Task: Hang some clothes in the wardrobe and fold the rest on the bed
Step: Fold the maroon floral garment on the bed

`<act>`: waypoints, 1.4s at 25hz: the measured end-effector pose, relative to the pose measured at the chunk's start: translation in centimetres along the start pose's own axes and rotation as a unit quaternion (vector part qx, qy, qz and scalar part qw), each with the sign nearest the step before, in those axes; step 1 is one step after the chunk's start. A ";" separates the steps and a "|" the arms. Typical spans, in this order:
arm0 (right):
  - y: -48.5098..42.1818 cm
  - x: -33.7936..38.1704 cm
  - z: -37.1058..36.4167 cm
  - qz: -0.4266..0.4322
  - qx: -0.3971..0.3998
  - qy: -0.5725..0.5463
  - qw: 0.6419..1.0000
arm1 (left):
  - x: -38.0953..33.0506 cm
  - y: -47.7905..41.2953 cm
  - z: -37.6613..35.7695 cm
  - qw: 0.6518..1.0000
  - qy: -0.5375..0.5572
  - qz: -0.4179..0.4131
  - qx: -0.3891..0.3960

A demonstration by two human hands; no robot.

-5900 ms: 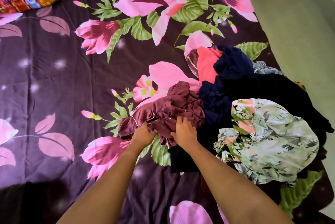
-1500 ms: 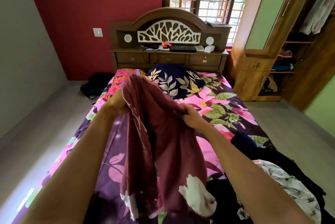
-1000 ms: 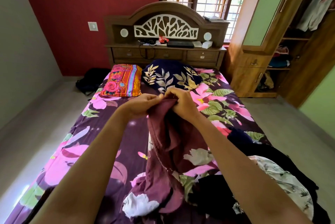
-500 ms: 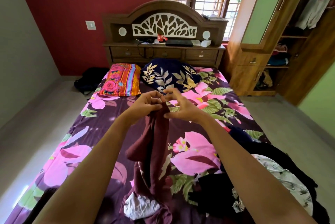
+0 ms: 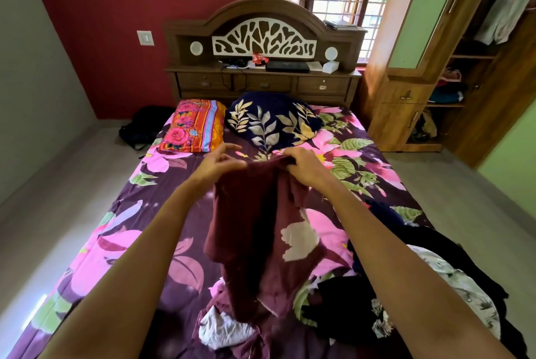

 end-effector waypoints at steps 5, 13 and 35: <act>-0.2 6.6 -0.8 0.207 -0.022 -0.006 0.978 | 0.0 0.2 -4.3 0.994 -0.089 -0.059 0.001; 3.7 -0.6 -3.2 -0.064 0.207 -0.279 0.935 | -3.7 0.9 -2.0 0.987 0.143 -0.037 -0.061; 2.0 -9.4 2.0 -0.202 -0.101 0.104 0.969 | 0.9 0.3 4.3 0.986 -0.147 -0.040 -0.070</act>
Point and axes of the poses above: each hand's wrist, its own y-axis away from the middle knuckle, its own z-axis out of the back of the hand, x = y × z, the point moved 7 cm from there along -y, towards the middle knuckle, and after that the axes turned 2 degrees about -x, right-handed, at the moved point
